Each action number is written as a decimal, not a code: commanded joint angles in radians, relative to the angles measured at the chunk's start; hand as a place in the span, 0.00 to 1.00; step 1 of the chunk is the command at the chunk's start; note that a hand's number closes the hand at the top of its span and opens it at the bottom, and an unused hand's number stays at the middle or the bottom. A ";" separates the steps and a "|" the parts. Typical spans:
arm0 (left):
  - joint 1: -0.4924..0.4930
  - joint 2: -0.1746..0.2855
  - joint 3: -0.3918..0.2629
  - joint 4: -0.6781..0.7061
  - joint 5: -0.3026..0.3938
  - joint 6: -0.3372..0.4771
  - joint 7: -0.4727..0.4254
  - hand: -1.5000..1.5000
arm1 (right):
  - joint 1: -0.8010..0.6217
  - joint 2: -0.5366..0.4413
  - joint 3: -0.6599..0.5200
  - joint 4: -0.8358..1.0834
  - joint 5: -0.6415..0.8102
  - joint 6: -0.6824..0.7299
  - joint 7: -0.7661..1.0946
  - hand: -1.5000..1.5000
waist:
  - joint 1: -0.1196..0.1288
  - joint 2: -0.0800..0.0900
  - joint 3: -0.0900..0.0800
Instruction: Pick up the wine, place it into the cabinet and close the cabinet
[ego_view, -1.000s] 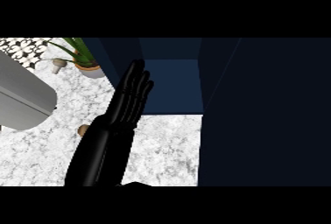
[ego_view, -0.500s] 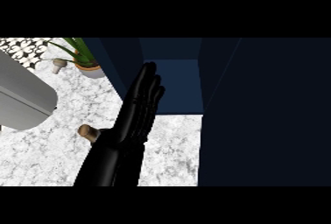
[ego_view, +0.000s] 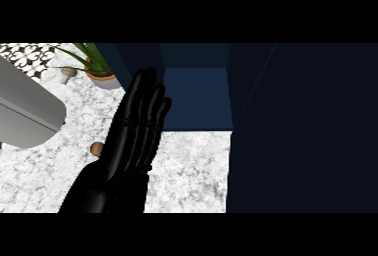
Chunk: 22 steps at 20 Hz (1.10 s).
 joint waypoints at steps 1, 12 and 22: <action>0.056 0.010 0.015 -0.021 -0.002 -0.009 0.007 0.00 | 0.003 -0.028 -0.038 -0.270 -0.062 -0.044 0.174 0.00 | -0.004 0.002 -0.002; 0.127 0.070 0.146 -0.122 0.007 -0.105 0.043 0.00 | 0.041 -0.010 0.050 -0.231 0.007 -0.043 0.107 0.00 | -0.008 0.003 -0.001; 0.143 0.169 0.325 -0.198 0.119 -0.207 0.067 0.00 | -0.039 -0.016 0.033 -0.245 -0.012 -0.080 0.197 0.00 | -0.003 0.002 -0.002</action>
